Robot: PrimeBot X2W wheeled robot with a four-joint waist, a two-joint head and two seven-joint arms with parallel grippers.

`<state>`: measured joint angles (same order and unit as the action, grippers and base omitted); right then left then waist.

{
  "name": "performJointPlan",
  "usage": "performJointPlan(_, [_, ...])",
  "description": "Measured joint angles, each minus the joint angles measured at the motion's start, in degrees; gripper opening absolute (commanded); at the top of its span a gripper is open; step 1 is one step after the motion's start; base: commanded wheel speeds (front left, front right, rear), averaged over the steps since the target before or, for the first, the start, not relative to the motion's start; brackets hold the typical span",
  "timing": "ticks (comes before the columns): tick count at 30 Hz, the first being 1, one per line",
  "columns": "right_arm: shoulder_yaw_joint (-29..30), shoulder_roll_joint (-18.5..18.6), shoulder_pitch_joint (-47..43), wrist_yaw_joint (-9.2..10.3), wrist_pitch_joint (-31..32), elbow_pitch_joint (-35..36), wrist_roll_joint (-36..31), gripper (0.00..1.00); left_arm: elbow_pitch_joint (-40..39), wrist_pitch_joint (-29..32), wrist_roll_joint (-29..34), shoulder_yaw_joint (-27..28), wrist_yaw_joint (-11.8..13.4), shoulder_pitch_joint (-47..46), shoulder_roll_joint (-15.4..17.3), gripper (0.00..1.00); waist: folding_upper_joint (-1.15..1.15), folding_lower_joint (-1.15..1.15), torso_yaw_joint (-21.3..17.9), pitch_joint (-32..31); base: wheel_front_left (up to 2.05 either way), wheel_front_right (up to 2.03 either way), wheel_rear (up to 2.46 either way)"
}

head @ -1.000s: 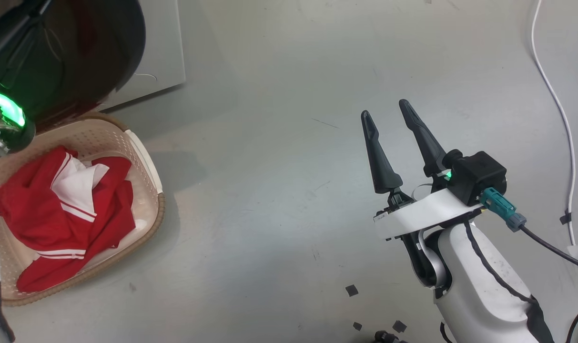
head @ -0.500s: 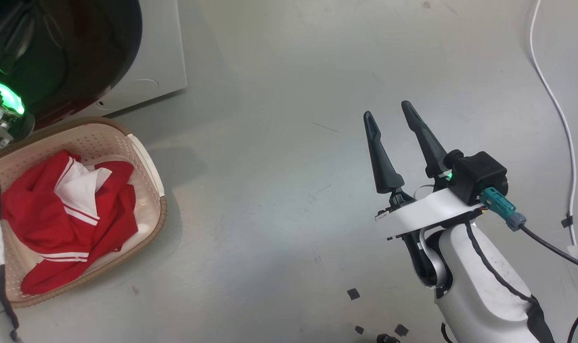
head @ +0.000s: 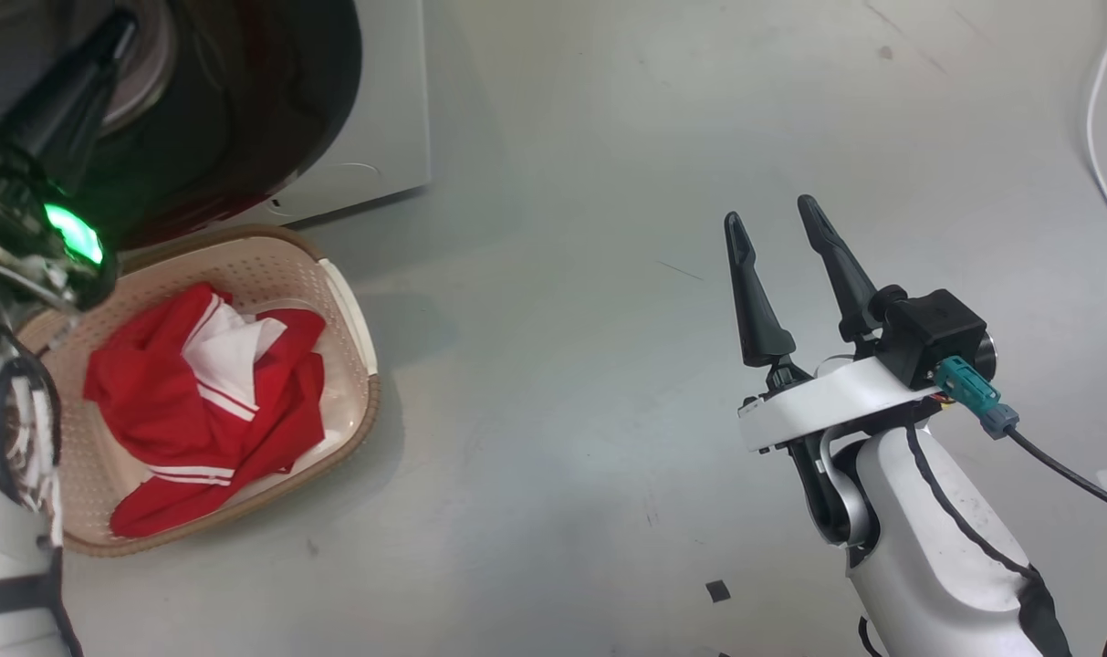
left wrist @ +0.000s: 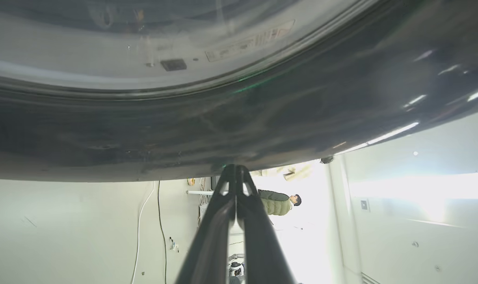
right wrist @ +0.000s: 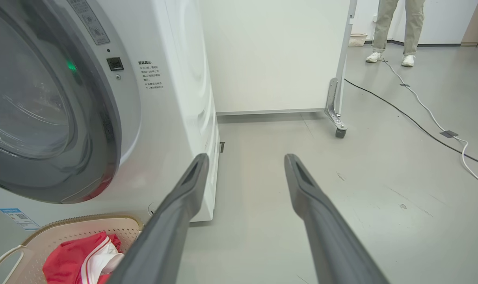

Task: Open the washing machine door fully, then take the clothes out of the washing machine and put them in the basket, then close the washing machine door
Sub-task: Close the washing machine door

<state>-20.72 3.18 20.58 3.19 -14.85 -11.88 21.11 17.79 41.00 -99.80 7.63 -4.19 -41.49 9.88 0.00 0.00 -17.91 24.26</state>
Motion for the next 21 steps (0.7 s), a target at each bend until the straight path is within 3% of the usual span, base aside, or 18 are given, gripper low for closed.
performJointPlan(1, [0.23, 0.00, -0.02, 0.00, 0.00, -0.18, -0.16, 1.00, 0.00, -0.01, 0.00, 0.14, -0.23, 0.92, -0.12, 0.00, 0.00, 0.00, 0.45, -0.21, 0.00, 0.00, 0.00])
performJointPlan(2, [0.35, 0.01, -0.03, 0.00, 0.00, -0.34, -0.20, 1.00, 0.00, -0.08, 0.00, 0.34, -0.58, 1.86, -0.23, 0.09, 0.00, 0.00, 0.91, -0.44, 0.00, 0.00, 0.00])
performJointPlan(3, [0.54, 0.00, -0.05, 0.00, 0.00, -0.54, -0.30, 1.00, 0.00, -0.21, 0.01, 0.44, -0.80, 2.75, -0.30, 0.25, 0.00, 0.00, 1.36, -0.66, 0.00, 0.00, 0.00])
performJointPlan(5, [1.09, 0.01, -0.18, 0.00, 0.00, -0.66, -0.67, 1.00, 0.00, -0.76, 0.01, 0.75, -1.24, 4.36, -0.51, 0.45, 0.00, 0.00, 2.31, -1.10, 0.00, 0.00, 0.00])
performJointPlan(6, [1.46, 0.00, -0.26, 0.00, 0.00, -0.68, -0.88, 1.00, 0.00, -1.04, 0.01, 1.09, -1.34, 4.99, -0.89, 0.67, 0.00, 0.00, 2.80, -1.29, 0.00, 0.00, 0.00])
performJointPlan(7, [1.46, 0.00, -0.26, 0.00, 0.00, -0.68, -0.88, 1.00, 0.00, -1.04, 0.01, 1.09, -1.34, 4.99, -0.89, 1.00, 0.00, 0.00, 2.80, -1.29, 0.00, 0.00, 0.00])
performJointPlan(21, [4.03, 0.05, -2.49, -0.09, 0.00, -2.70, -3.12, 1.00, -2.12, -5.82, 0.49, 3.60, -2.69, 16.42, -6.09, 1.00, 0.00, 0.00, 9.50, -4.24, 0.00, 0.00, 0.00])
